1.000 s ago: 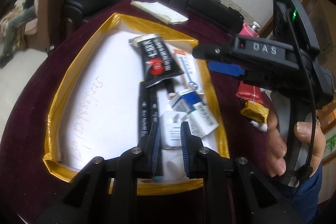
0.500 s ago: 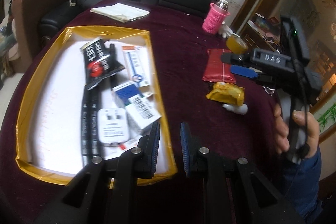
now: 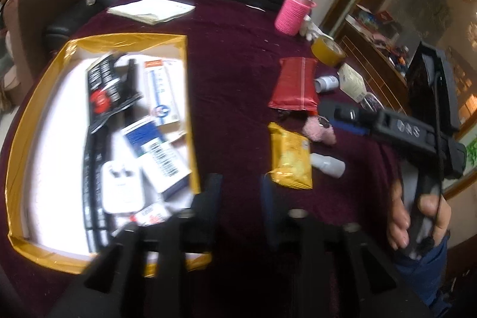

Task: Organize objects
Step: 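Move both grippers toward the yellow cracker packet and white dropper bottle, then grasp the yellow cracker packet with the left gripper while the right grasps the white dropper bottle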

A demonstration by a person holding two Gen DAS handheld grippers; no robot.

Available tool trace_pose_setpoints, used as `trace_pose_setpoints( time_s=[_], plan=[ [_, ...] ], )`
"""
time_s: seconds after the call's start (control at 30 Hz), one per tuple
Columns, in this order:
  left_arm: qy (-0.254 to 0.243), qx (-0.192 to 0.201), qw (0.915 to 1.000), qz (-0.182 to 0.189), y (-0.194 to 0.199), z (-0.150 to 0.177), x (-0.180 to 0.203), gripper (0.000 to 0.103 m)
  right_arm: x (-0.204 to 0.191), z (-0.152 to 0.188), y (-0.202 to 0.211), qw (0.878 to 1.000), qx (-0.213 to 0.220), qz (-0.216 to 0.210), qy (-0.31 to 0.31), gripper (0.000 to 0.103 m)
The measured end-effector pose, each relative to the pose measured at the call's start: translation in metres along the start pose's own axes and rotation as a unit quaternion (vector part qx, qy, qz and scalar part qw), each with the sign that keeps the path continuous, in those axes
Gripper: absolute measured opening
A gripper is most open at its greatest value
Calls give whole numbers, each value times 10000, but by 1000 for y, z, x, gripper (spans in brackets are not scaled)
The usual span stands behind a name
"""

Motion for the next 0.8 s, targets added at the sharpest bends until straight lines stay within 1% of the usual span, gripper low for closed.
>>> trace_pose_setpoints(
  time_s=[0.03,0.07,0.1,0.17,0.2,0.3,0.37,0.47,0.5,0.57,0.7,0.8],
  plan=[
    [-90,10,10000,-6,-1,-2,6,50,5,-3,7,9994,234,261,-21,59],
    [-186,31,9998,-80,-4,-6,13,52,10,-4,11,9984,386,409,-86,60],
    [-276,1,9995,-148,-7,-8,21,53,18,-6,14,9979,458,430,-162,60],
    [-438,-76,9989,-134,-17,-16,36,53,33,-5,14,9979,549,51,-337,60],
    [-456,-155,9987,-189,-24,-20,40,53,40,-5,13,9973,566,-102,-457,60],
    [-565,-301,9969,-467,-47,-29,54,53,53,-2,17,9958,613,-276,-614,60],
    [-680,-365,9941,-761,-61,-33,63,53,57,5,24,9939,779,-361,-699,60],
    [-833,-420,9897,-1085,-78,-37,73,53,64,4,31,9901,976,-575,-832,60],
    [-844,-436,9889,-1147,-83,-39,74,53,71,4,36,9896,986,-607,-857,60],
    [-902,-502,9867,-1252,-93,-42,78,53,71,3,37,9894,989,-653,-844,60],
    [-921,-432,9875,-1206,-101,-46,79,53,65,3,37,9914,996,-512,-674,60],
    [-851,-446,9911,-924,-99,-44,73,41,63,4,35,9931,941,-399,-575,60]
  ],
)
Point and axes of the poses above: each gripper's, at about its wrist camera, not at the fingertips, and y roughly against the way its jaws point, x to its right, z to its underside, the point moved 3 cm from there along -y, roughly the way its jaws point, and after that the axes turned 14 degrees about -x, right-handed, at the moved point
